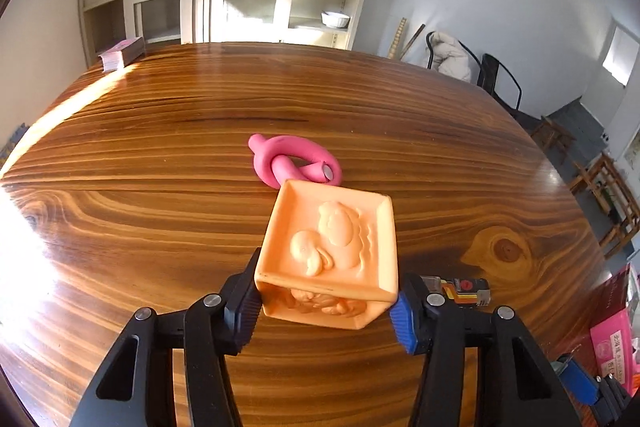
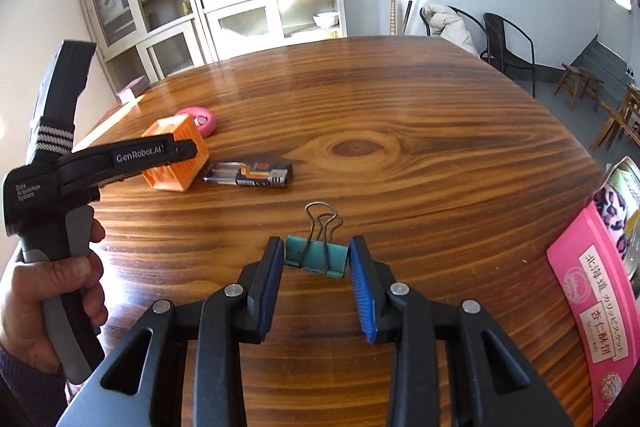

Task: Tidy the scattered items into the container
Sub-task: 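Grasp the small orange cube with the left tool while the right tool holds the clip, then drop the teal clip into the pink tin with the right tool while the left tool carries the cube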

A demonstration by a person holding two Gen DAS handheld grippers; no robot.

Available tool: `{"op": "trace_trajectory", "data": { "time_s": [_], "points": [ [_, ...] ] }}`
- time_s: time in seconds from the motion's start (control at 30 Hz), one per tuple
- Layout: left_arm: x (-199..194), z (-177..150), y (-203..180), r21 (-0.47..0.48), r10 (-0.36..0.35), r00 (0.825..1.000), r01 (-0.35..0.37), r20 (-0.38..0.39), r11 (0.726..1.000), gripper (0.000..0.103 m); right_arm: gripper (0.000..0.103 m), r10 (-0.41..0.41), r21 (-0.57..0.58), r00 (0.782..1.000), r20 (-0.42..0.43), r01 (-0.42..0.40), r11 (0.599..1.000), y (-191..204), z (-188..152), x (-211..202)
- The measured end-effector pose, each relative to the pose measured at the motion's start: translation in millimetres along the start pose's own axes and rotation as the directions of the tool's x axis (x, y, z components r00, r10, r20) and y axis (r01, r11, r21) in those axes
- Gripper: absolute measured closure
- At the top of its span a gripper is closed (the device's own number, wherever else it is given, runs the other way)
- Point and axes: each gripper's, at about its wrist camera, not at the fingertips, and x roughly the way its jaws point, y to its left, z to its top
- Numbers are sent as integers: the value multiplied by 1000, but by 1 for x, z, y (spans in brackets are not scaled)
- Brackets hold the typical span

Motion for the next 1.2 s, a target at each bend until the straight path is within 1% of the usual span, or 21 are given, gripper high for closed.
{"op": "trace_trajectory", "data": {
  "time_s": [0.1, 0.2, 0.37, 0.57, 0.73, 0.87, 0.93, 1.03, 1.1, 1.2],
  "points": [
    [-19, 4, 3, -17, 0, 999, 1, 45, 1000, 47, 66, 10, 14, 999, 38, -10, 1000, -3, 4, -12],
    [-42, 8, 1, -28, -20, 995, 23, 96, 999, 47, 66, 10, 32, 998, 70, -13, 999, -7, 8, -23],
    [-74, 9, -15, 1, -65, 986, 66, 154, 998, 47, 66, 10, 55, 994, 111, -17, 998, -11, 13, -39],
    [-96, -3, -52, 71, -129, 979, 119, 156, 990, 47, 66, -1, 70, 984, 180, -12, 997, -17, 16, -65],
    [-111, -21, -88, 126, -191, 972, 174, 138, 977, 47, 66, -25, 129, 972, 232, -5, 992, -40, 11, -94],
    [-119, -39, -122, 178, -246, 964, 225, 105, 958, 47, 66, -84, 196, 962, 259, 32, 980, -76, -6, -120],
    [-121, -47, -140, 206, -275, 958, 253, 86, 945, 47, 66, -133, 225, 957, 258, 74, 971, -97, -16, -132],
    [-125, -60, -171, 248, -319, 946, 297, 55, 922, 47, 66, -211, 263, 944, 252, 143, 954, -130, -28, -150],
    [-126, -68, -193, 273, -354, 935, 333, 29, 903, 47, 66, -258, 293, 933, 249, 181, 939, -154, -35, -164],
    [-127, -81, -229, 315, -381, 925, 362, -3, 877, 47, 66, -320, 326, 915, 245, 234, 916, -185, -45, -182]
  ]
}}
